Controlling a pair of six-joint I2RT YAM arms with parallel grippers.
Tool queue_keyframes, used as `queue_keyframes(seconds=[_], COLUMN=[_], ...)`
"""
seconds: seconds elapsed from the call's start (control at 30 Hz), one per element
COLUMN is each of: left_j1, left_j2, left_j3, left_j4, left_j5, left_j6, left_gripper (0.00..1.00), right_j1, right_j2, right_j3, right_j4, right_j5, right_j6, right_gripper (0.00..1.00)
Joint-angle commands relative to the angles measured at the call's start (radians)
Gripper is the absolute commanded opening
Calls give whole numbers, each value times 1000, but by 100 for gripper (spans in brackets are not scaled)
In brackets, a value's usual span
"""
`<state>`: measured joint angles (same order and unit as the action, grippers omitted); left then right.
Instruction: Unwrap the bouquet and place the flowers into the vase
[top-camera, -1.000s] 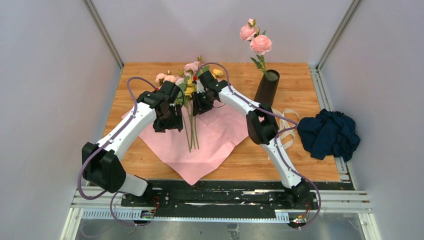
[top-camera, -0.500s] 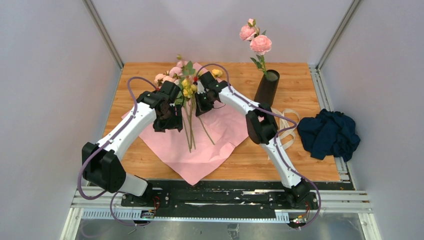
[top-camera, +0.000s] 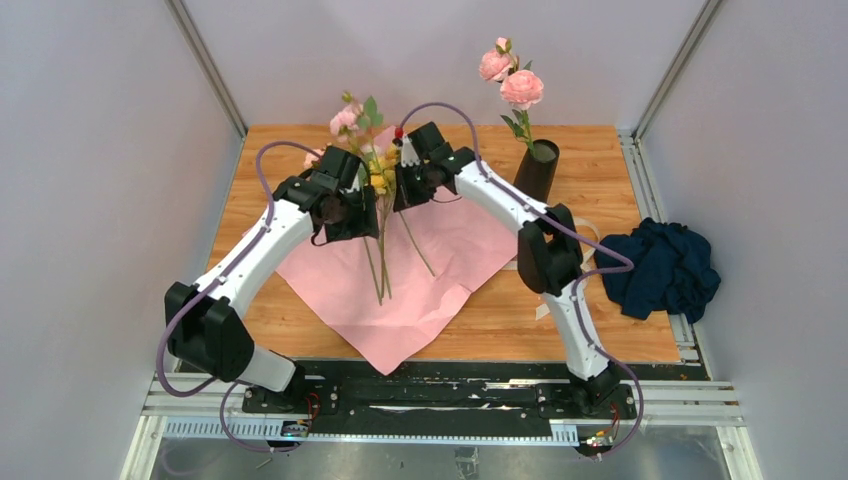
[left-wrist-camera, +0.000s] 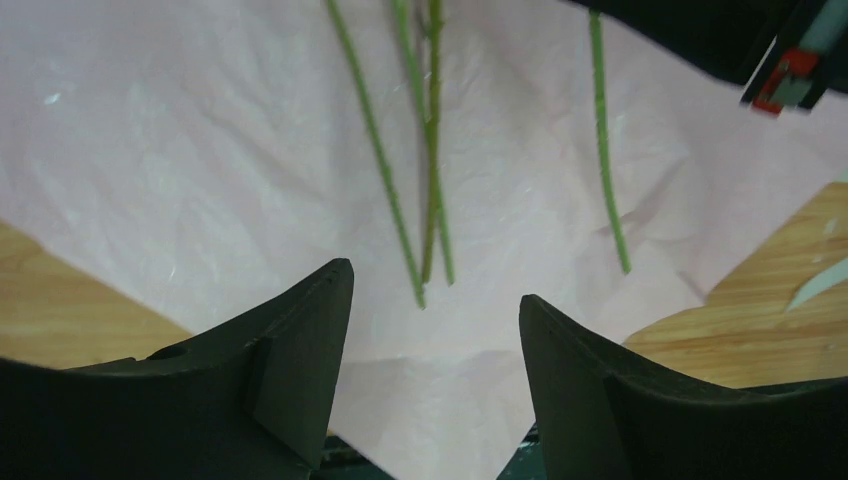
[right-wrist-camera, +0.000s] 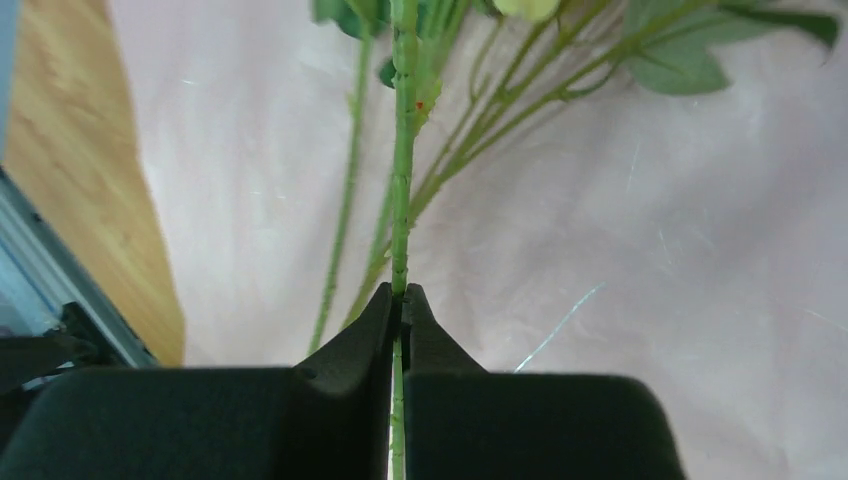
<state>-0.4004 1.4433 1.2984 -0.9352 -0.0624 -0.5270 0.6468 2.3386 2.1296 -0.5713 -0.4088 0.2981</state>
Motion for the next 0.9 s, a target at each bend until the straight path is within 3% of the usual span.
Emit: queue_keyframes(seconds=[0.0, 0.23, 0.4, 0.6, 0.67, 0.73, 0.87], left_j1=[16, 30, 30, 30, 30, 29, 29], left_j2=[16, 41, 54, 83, 80, 81, 77], left_j3=[74, 140, 126, 106, 97, 97, 99], left_j4=[242, 557, 762, 878, 911, 921, 907], left_j5=[130, 327, 451, 507, 516, 528, 535], left_j6=[6, -87, -193, -262, -279, -284, -273], left_gripper=[70, 72, 73, 67, 55, 29, 1], right_j1=[-9, -9, -11, -11, -12, -10, -10], right_j2=[-178, -374, -437, -461, -468, -473, -483], right_j3=[-38, -116, -81, -30, -40, -47, -51], right_j4=[57, 67, 59, 33, 31, 33, 33], right_j5=[-2, -48, -92, -151, -158, -161, -165], right_j6=[-8, -1, 7, 17, 16, 15, 9], right_gripper=[0, 0, 0, 0, 0, 0, 0])
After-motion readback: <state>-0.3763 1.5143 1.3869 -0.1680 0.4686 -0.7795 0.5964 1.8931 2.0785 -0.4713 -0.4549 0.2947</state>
